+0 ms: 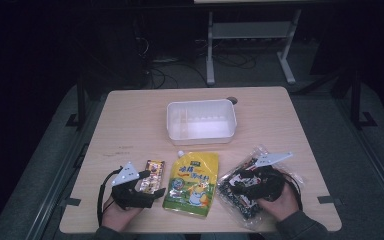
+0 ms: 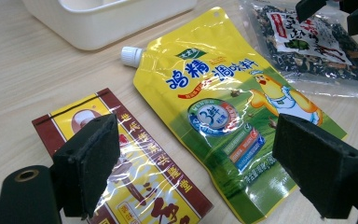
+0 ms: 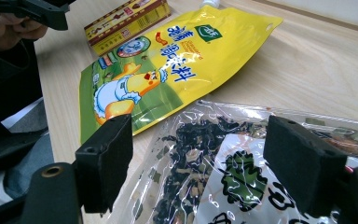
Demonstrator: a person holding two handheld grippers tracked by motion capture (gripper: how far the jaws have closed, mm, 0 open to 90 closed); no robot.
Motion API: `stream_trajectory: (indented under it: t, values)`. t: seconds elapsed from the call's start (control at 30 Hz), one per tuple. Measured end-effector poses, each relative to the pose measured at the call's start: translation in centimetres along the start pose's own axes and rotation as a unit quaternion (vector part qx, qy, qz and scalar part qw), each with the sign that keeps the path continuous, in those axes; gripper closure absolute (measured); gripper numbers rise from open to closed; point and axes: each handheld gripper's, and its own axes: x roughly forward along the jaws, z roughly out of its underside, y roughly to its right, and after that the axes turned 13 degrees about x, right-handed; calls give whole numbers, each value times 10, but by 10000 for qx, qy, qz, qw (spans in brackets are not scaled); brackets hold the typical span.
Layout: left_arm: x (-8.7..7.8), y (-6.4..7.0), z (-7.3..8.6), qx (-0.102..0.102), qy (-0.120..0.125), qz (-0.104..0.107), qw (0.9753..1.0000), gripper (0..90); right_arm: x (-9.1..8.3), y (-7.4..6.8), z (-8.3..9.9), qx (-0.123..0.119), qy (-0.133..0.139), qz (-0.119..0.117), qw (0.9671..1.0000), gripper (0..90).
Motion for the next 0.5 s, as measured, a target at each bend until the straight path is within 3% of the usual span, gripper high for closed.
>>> stream_trajectory:
  t: [0.43, 0.5]
  values:
    - [0, 1, 0, -39, 8, 22, 10000, 145, -10, 2, -4, 111, 12, 127, 9999, 265]
    - [-1, 1, 0, -57, 26, 23, 10000, 145, -13, 1, -5, 108, 0, 229, 9997, 265]
